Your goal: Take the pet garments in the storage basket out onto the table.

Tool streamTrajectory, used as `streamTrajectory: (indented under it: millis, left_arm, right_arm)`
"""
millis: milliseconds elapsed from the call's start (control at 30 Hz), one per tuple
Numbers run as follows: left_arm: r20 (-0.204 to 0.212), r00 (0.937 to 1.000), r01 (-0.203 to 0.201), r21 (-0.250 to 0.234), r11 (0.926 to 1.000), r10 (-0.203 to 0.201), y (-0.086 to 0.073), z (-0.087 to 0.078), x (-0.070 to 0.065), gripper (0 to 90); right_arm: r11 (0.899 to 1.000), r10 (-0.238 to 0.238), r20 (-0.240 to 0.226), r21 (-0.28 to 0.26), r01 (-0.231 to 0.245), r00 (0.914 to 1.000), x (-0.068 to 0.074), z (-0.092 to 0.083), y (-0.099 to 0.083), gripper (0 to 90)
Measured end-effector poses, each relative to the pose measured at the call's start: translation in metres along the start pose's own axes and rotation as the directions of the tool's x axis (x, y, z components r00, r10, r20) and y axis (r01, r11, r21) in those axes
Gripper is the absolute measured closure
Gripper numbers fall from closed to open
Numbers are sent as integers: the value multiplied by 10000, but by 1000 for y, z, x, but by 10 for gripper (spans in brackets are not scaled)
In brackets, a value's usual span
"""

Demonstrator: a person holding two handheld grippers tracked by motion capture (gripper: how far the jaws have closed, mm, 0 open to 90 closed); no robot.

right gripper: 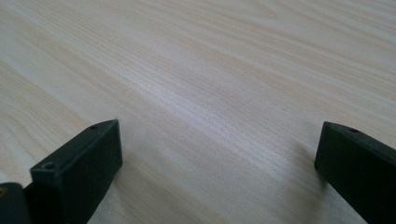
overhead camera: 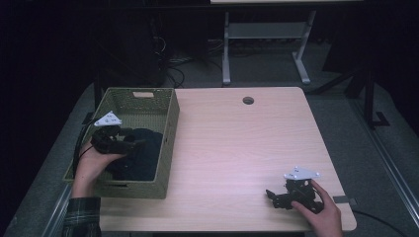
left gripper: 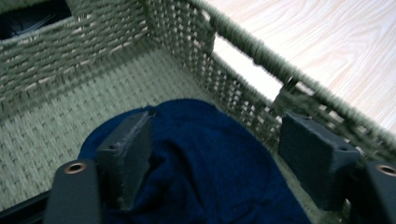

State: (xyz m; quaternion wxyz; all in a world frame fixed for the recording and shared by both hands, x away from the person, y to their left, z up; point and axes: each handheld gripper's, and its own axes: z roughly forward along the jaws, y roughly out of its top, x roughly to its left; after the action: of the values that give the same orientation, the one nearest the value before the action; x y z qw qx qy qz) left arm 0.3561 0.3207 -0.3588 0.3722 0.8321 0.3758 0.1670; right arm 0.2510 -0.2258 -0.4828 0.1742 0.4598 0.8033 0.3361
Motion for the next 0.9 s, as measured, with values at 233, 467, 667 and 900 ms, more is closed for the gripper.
streamTrajectory:
  millis: [233,467,667,900]
  left_arm:
    - [-170,9998,77,738,9972,-64,-11,9,7,294]
    - [-230,9997,153,1468,9890,-120,-20,15,12,326]
    - [-103,9998,207,2281,9734,-188,-24,26,13,342]
    - [-171,9992,404,2978,9538,-370,-29,39,14,351]
  right_arm:
    - [10000,0,1,0,0,10000,0,0,0,4]
    - [10000,-4,1,-1,4,10000,0,0,0,4]
    - [10000,-5,1,-1,5,10000,0,0,0,4]
    - [10000,-5,2,-1,5,10000,0,0,0,4]
